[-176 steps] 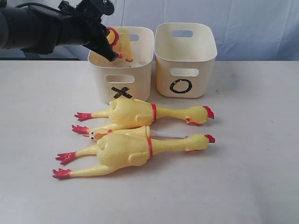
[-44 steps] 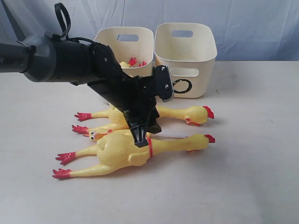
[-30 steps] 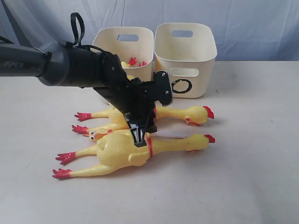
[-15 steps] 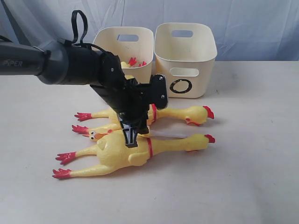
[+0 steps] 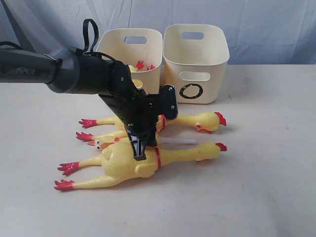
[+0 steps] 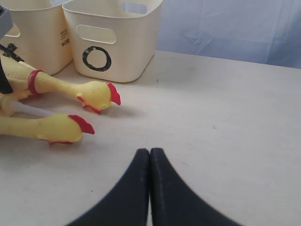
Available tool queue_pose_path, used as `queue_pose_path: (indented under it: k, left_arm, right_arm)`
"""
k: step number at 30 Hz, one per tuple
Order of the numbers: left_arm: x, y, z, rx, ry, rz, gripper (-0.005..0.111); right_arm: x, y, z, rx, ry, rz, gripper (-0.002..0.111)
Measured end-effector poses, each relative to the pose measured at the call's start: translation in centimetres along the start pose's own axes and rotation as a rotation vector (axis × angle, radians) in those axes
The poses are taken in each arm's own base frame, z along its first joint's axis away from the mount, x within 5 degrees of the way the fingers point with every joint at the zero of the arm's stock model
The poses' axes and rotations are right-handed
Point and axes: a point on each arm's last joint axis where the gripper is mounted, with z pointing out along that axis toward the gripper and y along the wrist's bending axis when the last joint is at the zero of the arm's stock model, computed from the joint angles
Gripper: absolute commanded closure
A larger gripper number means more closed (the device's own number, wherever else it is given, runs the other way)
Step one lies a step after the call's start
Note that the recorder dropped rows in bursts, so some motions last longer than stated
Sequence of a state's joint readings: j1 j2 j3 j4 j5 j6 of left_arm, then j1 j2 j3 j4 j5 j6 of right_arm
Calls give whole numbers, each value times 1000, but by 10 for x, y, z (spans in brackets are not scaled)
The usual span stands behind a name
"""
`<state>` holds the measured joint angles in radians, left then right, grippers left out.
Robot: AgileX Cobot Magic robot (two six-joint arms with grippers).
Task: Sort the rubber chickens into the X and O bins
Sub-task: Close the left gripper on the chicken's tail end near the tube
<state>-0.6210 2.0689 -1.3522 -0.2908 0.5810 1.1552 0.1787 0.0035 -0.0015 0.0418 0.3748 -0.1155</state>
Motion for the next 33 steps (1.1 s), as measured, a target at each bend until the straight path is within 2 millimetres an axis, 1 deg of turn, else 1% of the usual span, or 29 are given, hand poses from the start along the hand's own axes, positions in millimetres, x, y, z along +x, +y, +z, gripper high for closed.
queue_pose_path:
  k: [4, 12, 20, 27, 33]
  left_arm:
    - [1, -1, 3, 23, 6, -8, 67]
    - [-1, -1, 2, 44, 12, -6, 67]
    - [-1, -1, 1, 79, 26, -4, 70]
    - [-2, 0, 1, 71, 25, 0, 70]
    - [0, 0, 5, 72, 29, 0, 70]
  right_arm:
    - [0, 0, 0, 0, 0, 0, 109]
    - [0, 0, 0, 0, 0, 0, 109]
    - [0, 0, 0, 0, 0, 0, 109]
    - [0, 0, 0, 0, 0, -6, 109]
    - [0, 0, 0, 0, 0, -1, 109]
